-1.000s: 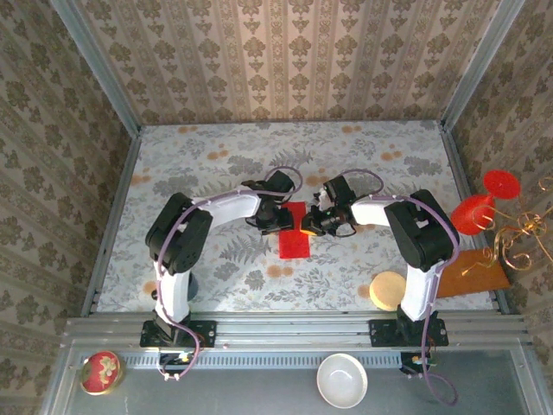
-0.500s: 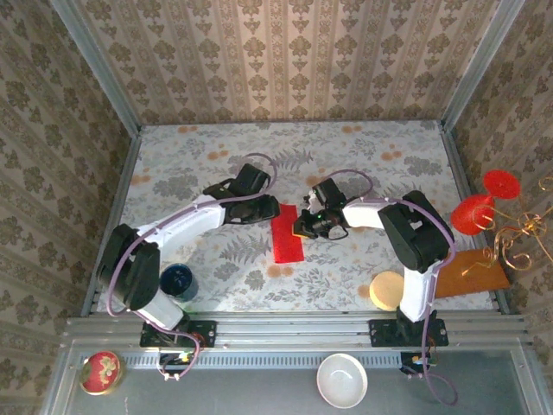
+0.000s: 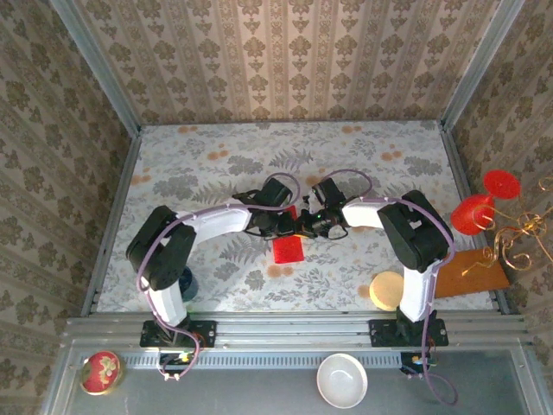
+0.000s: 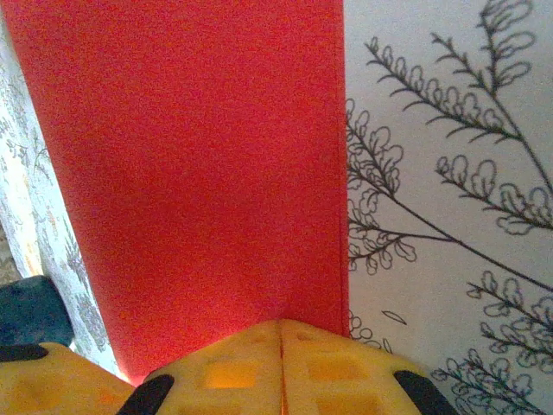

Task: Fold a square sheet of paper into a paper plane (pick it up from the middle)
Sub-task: First fold the square sheet of paper in half at the center of the table.

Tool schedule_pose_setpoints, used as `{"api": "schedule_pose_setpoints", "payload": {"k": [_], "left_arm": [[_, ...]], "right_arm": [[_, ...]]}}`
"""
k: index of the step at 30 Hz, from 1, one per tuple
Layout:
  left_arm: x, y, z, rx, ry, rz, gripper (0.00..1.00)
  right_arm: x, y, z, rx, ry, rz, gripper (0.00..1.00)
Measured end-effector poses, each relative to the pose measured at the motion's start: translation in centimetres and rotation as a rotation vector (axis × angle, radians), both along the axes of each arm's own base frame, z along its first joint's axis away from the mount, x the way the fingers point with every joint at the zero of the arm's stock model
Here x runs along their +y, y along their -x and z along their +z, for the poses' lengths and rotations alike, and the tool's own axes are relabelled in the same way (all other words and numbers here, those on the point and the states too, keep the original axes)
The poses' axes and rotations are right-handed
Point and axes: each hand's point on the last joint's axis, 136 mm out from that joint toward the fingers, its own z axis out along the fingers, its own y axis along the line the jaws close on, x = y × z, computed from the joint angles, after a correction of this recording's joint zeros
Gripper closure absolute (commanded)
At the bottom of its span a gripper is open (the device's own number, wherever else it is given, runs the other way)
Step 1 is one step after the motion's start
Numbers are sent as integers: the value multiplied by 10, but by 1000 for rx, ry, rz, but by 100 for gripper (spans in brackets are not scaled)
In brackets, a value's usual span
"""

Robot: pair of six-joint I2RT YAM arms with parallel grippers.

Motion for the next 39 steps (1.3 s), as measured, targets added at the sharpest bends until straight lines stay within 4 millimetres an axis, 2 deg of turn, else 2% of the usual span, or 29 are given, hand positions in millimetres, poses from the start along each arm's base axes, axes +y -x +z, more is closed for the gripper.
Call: {"api": "schedule_pose_setpoints", "payload": {"k": [5, 10, 28, 39], "left_arm": [[1, -8, -5, 19, 20, 22, 93], [3, -7, -17, 49, 7, 26, 95], [5, -4, -24, 71, -5, -48, 96], [22, -8, -33, 82, -4, -84, 97]], "right_arm": [[1, 0, 0, 1, -3, 8, 91], [2, 0, 0, 4, -6, 11, 92], [1, 1, -2, 18, 7, 22, 92], [-1, 1, -4, 24, 12, 21, 92]]}}
